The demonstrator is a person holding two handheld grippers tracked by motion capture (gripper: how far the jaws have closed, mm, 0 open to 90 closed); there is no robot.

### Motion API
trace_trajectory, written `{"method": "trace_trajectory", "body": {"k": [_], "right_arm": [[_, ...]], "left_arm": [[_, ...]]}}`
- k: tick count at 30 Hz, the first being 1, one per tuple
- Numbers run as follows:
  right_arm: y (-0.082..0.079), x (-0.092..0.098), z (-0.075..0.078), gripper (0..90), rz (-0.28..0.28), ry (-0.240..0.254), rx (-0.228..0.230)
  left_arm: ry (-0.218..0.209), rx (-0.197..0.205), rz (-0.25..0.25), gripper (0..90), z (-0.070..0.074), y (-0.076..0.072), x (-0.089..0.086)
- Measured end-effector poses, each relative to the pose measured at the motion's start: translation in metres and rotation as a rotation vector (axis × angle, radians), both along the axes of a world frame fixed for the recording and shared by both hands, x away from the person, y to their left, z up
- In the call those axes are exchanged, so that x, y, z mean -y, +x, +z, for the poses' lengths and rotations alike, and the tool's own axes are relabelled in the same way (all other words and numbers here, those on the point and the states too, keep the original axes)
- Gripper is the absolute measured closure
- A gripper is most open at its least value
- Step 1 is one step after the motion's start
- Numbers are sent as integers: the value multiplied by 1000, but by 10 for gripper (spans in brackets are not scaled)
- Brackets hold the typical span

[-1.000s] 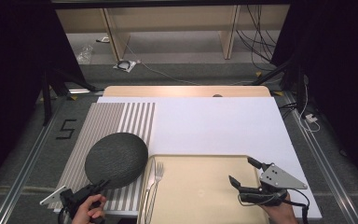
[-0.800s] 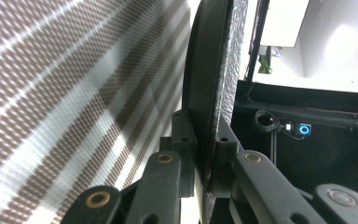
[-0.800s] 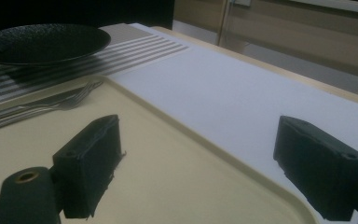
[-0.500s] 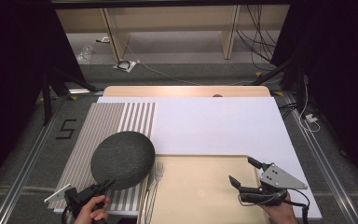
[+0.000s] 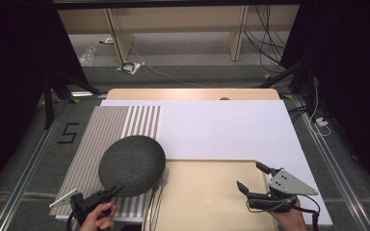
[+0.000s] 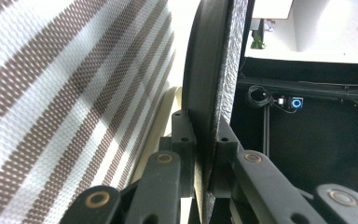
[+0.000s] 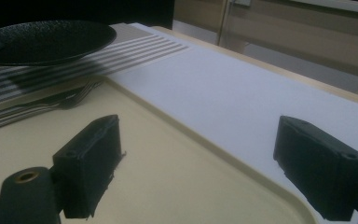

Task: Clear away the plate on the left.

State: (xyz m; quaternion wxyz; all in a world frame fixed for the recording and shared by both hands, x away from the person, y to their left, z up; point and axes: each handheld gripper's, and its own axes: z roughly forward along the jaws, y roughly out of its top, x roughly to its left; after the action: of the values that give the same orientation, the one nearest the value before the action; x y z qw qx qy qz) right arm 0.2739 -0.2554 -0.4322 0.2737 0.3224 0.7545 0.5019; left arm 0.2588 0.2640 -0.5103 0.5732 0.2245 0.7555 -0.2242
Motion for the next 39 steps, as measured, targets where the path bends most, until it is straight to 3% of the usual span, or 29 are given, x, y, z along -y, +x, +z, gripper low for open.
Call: {"method": "trace_trajectory", "body": {"k": [15,39], "right_arm": [[0,0,0,160,-1,-1,-2],[0,0,0,160,-2,1,-4]], "left_arm": [[-3,4,-50,831,3,-3,15],[8,0,-183,826,4,-7,49]]}}
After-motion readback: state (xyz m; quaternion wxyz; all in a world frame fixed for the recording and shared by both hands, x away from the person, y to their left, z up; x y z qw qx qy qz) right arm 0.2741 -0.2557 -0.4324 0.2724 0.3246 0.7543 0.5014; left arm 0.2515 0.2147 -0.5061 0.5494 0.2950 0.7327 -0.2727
